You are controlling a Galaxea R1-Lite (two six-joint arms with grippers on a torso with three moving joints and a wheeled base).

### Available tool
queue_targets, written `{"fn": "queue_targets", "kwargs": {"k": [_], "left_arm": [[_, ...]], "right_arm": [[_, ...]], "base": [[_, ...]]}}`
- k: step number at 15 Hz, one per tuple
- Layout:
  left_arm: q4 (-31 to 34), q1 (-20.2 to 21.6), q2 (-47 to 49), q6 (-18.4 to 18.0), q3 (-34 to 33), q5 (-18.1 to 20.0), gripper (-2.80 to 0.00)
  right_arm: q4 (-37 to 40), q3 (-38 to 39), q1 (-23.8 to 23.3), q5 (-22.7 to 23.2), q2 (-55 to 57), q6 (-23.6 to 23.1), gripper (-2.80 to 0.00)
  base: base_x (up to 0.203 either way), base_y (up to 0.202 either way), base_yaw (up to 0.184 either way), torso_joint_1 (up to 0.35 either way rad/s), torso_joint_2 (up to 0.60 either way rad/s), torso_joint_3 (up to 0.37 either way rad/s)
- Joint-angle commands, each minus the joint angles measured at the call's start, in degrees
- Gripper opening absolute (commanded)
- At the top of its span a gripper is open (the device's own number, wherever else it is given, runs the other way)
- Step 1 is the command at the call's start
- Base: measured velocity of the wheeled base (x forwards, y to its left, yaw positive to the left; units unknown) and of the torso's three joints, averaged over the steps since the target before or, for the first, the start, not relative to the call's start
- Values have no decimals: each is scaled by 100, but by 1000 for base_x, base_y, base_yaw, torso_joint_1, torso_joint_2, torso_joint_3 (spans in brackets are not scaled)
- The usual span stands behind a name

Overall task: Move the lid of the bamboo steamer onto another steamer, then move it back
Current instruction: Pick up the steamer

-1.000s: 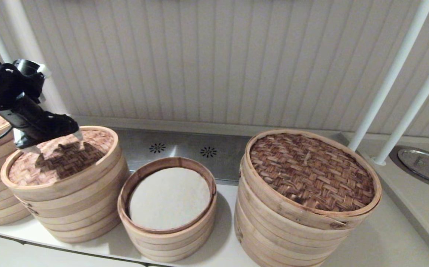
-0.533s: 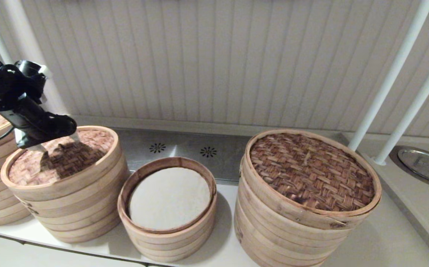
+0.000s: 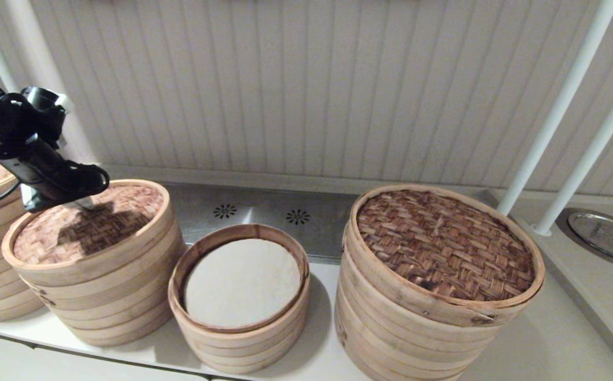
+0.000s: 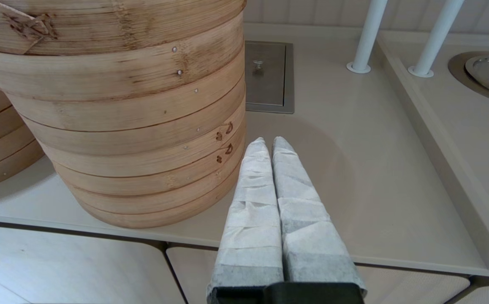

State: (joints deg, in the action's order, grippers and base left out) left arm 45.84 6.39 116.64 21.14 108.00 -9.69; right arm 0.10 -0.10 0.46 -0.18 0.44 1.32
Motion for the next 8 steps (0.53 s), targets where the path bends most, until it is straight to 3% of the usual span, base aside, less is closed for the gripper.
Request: {"fn": "queue_targets", "kwargs": {"k": [1,8], "left_arm": [[39,10,16,13,35,-6,-280],[2,6,-435,-18,228,61,-280]], "right_arm": [[-1,2,-2,-7,9,0,-280],[-1,9,6,1,9,0,-280]], "base": [[0,0,0,0,0,0],[0,0,0,0,0,0]]}}
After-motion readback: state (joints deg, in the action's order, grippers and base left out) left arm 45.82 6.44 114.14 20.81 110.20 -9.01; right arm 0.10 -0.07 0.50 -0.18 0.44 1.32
